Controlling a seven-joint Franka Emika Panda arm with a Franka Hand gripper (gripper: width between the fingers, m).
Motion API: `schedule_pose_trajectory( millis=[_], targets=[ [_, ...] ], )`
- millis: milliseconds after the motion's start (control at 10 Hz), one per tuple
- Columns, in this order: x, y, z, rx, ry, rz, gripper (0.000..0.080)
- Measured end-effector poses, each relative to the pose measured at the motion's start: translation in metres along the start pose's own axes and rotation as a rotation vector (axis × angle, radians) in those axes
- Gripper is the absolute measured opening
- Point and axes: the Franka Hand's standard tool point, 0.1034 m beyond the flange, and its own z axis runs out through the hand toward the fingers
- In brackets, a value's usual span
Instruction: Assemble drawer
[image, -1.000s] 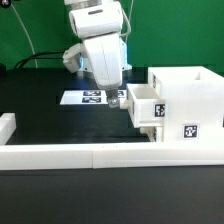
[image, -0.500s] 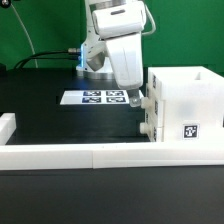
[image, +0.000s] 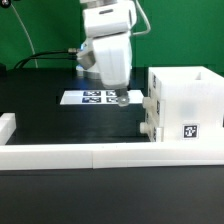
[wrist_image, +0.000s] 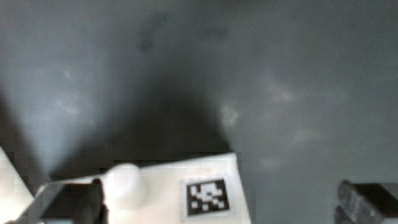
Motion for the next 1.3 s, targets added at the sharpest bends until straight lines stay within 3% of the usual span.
schedule_pose_trajectory(
  millis=[100,1300],
  targets=[
    [-0.0102,-0.0039,0.0,0.005,-0.001,0.014,0.0649],
    [-0.0088,-0.0049,0.0025,0.009,-0.001,0.02,0.0649]
  ],
)
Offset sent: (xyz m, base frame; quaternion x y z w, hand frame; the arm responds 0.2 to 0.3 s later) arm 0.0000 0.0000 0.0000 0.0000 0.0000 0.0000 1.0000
